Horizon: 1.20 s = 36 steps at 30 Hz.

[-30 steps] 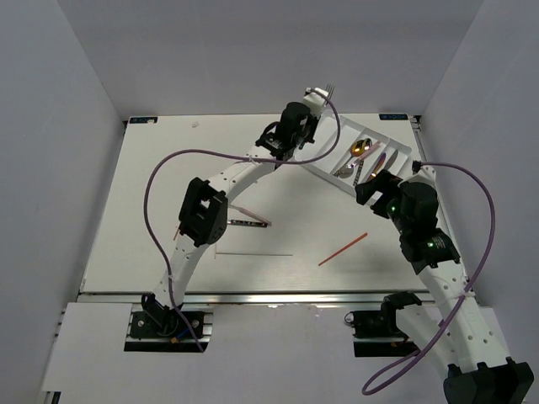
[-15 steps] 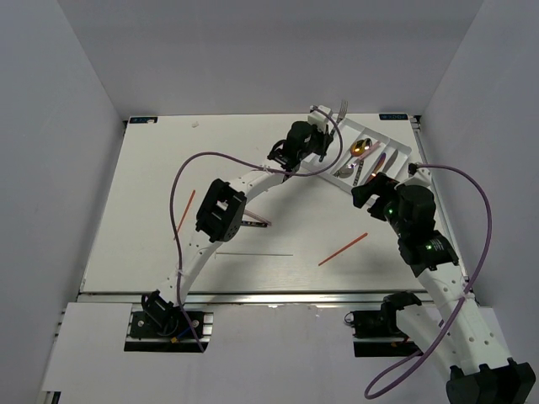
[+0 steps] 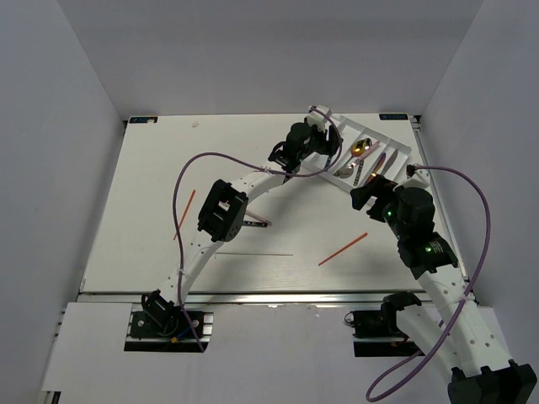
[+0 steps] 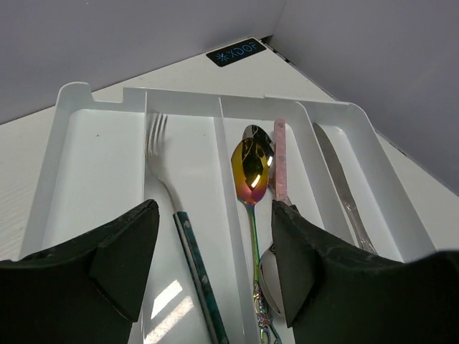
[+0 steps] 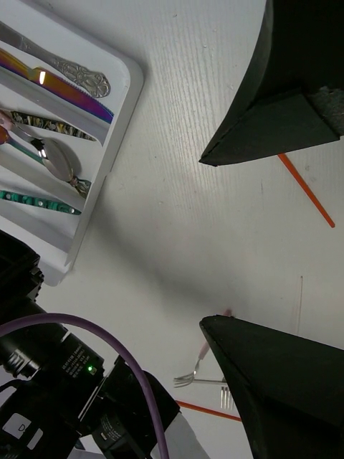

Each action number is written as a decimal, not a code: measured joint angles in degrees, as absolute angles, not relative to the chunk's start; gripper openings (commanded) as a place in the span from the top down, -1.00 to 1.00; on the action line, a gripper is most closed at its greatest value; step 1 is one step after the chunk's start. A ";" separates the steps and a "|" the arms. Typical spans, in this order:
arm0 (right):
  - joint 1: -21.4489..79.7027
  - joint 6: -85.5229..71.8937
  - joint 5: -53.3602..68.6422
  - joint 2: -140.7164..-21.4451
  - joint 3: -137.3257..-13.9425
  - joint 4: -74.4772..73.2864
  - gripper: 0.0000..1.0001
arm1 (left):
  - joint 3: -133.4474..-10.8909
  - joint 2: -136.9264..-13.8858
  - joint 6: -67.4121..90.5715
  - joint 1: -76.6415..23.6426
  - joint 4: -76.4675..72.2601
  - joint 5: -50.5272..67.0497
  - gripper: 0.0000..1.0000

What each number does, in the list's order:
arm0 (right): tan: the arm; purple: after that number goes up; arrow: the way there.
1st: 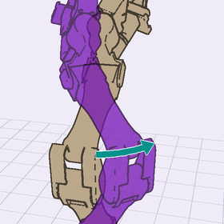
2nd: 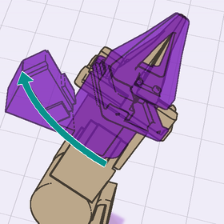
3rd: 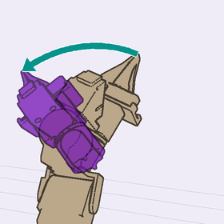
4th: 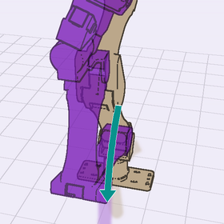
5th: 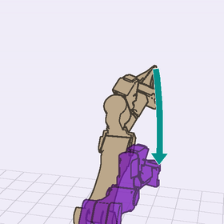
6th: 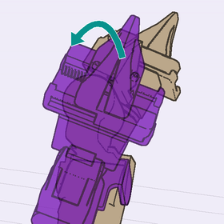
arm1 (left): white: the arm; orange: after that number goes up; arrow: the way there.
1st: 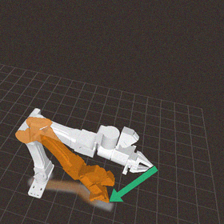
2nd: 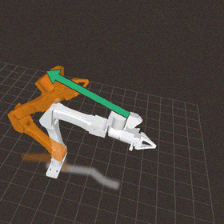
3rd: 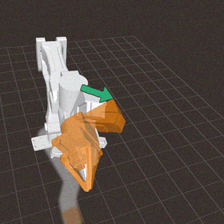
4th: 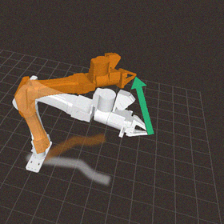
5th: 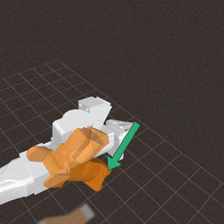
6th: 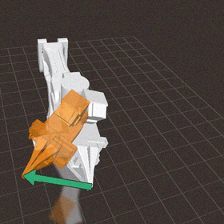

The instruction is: Sort the eating utensils into containers

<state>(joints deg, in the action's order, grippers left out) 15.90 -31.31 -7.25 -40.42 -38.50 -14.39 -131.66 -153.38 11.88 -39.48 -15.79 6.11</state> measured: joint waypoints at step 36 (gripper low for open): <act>47.59 3.01 6.39 -120.44 -94.43 -16.03 -0.07 | -49.10 -43.88 32.16 -30.96 40.77 -56.75 -0.96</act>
